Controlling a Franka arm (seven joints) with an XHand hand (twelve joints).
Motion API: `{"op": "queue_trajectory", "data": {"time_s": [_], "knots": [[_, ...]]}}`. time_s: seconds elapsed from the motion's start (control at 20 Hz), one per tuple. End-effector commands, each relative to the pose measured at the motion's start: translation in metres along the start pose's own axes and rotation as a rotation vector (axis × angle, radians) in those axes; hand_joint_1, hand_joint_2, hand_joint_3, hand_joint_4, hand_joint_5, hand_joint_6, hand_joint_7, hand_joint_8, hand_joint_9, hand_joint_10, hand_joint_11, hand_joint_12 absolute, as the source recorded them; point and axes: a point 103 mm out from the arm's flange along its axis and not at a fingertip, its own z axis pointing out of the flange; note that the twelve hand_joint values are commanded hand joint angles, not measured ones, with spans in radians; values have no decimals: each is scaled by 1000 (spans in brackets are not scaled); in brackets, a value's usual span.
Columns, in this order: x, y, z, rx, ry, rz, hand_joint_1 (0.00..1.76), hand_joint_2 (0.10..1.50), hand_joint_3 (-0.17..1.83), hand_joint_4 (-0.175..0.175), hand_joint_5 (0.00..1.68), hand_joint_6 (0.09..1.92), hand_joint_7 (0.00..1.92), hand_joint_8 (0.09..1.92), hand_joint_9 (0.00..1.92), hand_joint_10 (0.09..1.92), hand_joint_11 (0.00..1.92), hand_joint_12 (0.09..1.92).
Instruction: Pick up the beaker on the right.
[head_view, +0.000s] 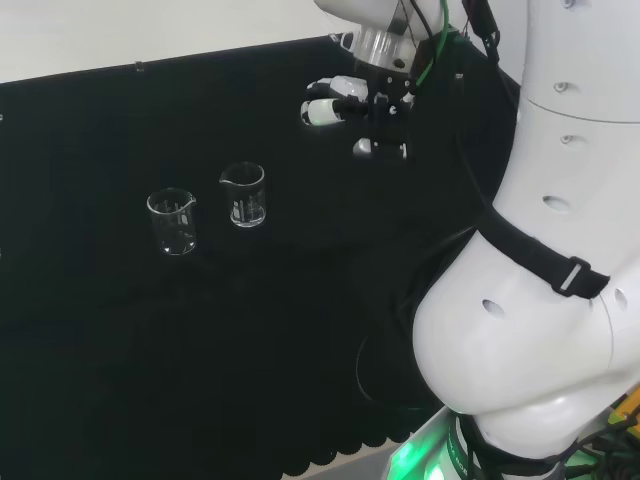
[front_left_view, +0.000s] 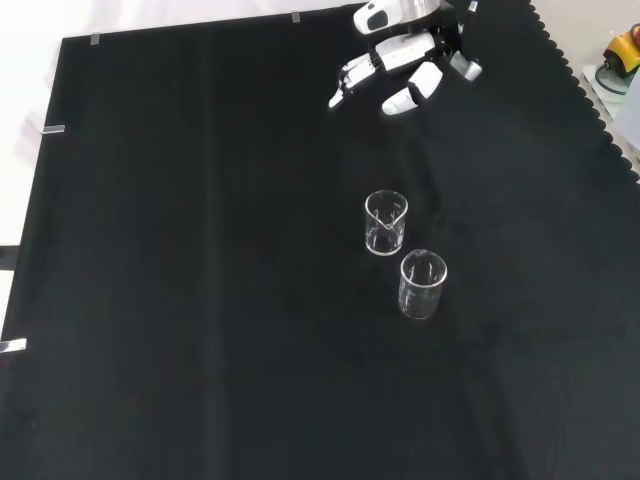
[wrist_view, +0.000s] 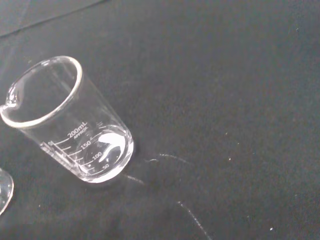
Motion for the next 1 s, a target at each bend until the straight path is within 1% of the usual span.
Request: {"op": "queue_trajectory", "data": {"time_s": [0.05,0.25,0.45,0.6,0.7,0.8,1.0], "knots": [[1,7,13,17,31,-28,214,1029,784,-27,224,87,159,515,240,627,0,1097],[-1,10,23,25,52,-46,220,1021,787,-27,225,87,162,517,242,626,0,1097],[-3,14,34,26,115,-83,237,996,796,-29,233,87,176,525,253,624,0,1103],[-3,17,42,31,145,-106,265,964,807,-31,244,87,188,533,270,624,0,1113],[-5,19,46,34,168,-114,293,938,816,-34,252,87,196,537,281,622,0,1122],[-9,19,47,32,206,-116,313,920,824,-36,262,87,208,544,291,621,0,1131],[-11,21,56,30,236,-130,371,871,840,-35,281,87,224,552,316,622,0,1160]]}}
